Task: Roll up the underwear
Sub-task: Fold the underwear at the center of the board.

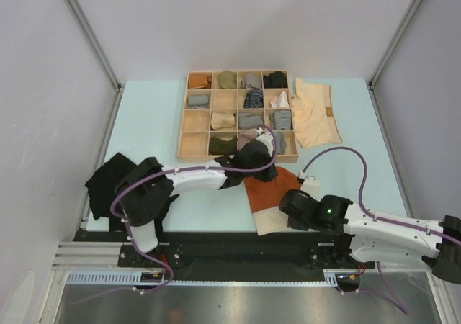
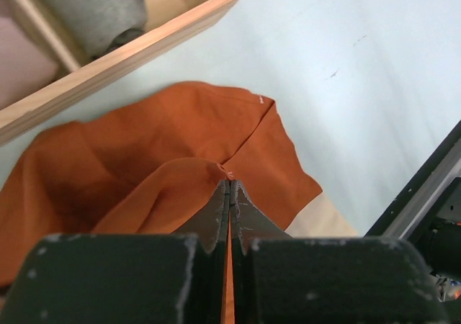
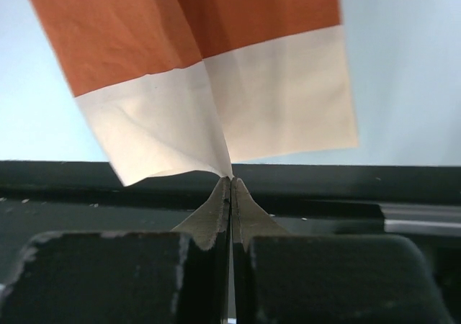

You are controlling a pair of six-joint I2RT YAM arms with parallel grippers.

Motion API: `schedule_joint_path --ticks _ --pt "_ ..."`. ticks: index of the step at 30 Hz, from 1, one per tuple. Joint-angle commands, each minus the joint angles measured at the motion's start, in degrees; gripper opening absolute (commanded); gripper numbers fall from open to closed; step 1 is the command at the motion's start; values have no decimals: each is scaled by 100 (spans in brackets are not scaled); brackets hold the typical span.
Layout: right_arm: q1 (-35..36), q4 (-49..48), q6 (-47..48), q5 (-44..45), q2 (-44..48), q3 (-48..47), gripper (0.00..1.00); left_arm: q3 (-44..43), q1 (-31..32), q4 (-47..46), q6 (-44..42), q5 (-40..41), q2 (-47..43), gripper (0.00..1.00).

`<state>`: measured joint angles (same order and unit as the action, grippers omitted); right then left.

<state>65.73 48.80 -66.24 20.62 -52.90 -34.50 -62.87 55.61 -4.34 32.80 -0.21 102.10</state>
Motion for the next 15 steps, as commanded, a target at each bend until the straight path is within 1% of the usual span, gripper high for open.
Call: schedule_joint_path --ticks 1,6,15 --pt "-96 622 -346 363 140 -74 0 -515 72 -251 -230 -304 300 0" --pt "-218 938 -399 478 263 -171 0 -892 213 -217 -335 -383 573 0" --pt "-412 1246 -407 574 325 -145 0 -1393 230 -147 -537 -612 1065 0"
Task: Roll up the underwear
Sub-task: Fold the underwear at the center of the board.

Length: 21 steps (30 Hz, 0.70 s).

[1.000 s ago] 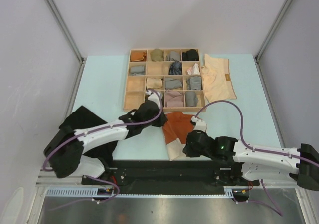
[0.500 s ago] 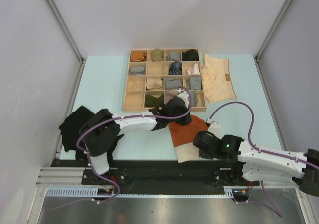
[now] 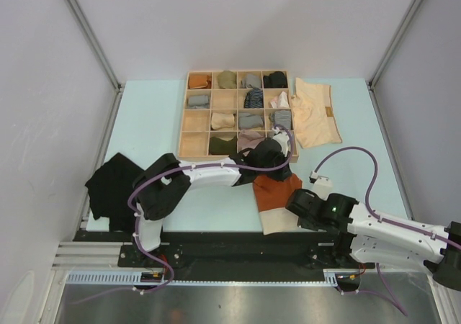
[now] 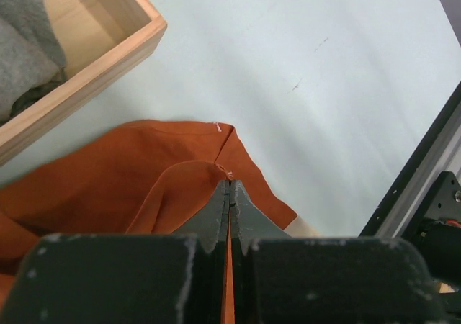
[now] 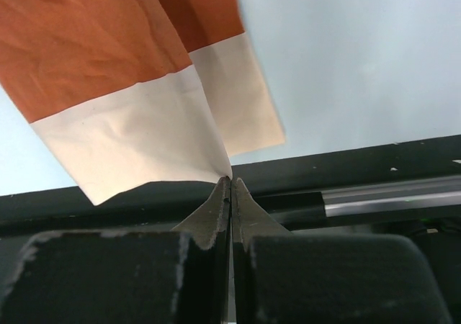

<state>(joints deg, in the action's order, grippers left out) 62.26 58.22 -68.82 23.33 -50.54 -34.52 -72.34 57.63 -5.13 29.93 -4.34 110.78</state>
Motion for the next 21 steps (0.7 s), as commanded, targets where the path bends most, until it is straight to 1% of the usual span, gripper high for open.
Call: schedule_joint_path --ticks 1,8,15,21 --pt "-74 313 -141 321 89 -125 0 -492 21 2 -269 -199 250 0" --pt "-196 296 -71 462 -43 -90 0 -799 38 266 -418 -129 514 0" --pt "-284 120 9 506 -262 7 0 -878 38 284 -479 -155 629 0" --pt "-302 120 -141 541 -482 60 0 -958 38 231 -506 -295 752 0"
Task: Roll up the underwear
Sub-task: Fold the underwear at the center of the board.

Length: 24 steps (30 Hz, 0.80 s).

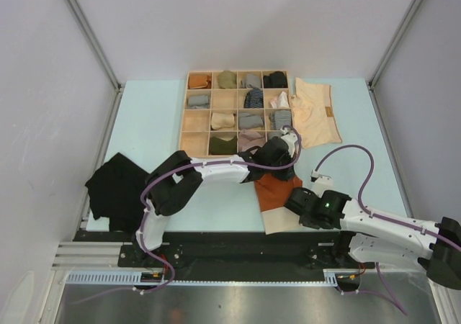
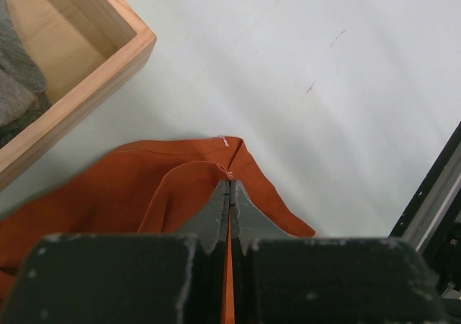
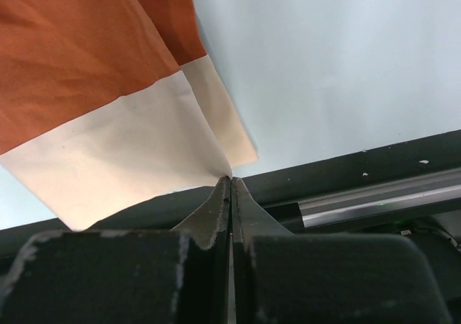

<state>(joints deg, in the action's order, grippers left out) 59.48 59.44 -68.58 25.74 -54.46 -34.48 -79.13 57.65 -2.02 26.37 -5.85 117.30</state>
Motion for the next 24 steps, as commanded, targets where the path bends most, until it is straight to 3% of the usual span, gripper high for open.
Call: schedule_joint_path --ticks 1,5,8,10,12,13,15,20,24 --pt "-25 -20 -182 300 -118 64 0 -278 36 -88 -167 -162 109 0" --pt "-25 -29 -200 309 -188 64 0 -339 27 -70 -194 -215 171 0" --pt "-25 -29 -200 292 -214 73 10 -357 27 -79 -185 -294 215 0" --pt "-16 -38 -191 292 -206 64 26 -366 27 -97 -159 -355 197 2" --pt "-25 -20 -209 300 -180 55 46 -366 27 -123 -132 -391 154 15" --pt "-16 15 -226 300 -162 38 50 -366 36 -132 -132 -400 92 20" --pt "2 50 -244 335 -65 29 55 -383 27 -141 -132 -382 39 30" --pt "37 7 -174 344 216 3 57 -594 1 -18 -228 -373 -66 54" --pt "19 -274 -130 257 435 117 63 -647 -166 97 -194 -373 -259 60"
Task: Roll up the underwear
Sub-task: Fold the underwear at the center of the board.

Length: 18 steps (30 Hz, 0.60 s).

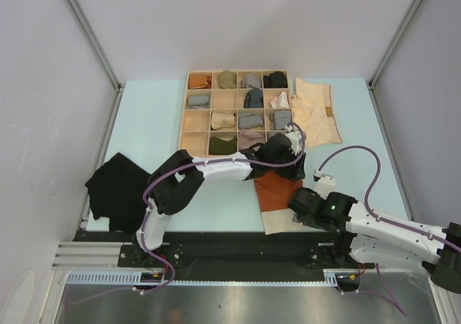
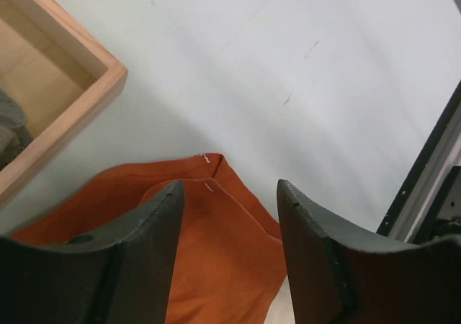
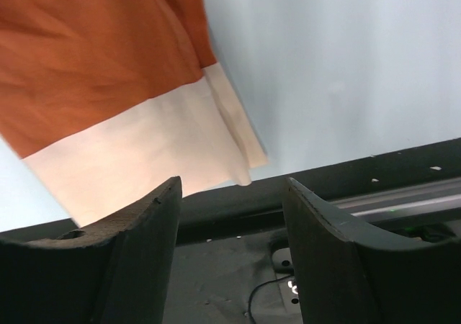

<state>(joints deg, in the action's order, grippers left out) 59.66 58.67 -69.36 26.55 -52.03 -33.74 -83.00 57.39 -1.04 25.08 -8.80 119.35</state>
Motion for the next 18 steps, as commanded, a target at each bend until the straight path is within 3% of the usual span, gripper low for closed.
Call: schedule_joint_path --ticks 1,11,18 --pt "-7 -242 -25 149 185 60 64 -234 -192 -2 -56 -87 -517 60" --pt "-367 -848 309 -202 -88 411 54 643 -764 60 -223 10 -1581 71" --pt "-578 -1059 485 -264 -193 526 47 1549 -1010 -81 -126 54 -2275 71"
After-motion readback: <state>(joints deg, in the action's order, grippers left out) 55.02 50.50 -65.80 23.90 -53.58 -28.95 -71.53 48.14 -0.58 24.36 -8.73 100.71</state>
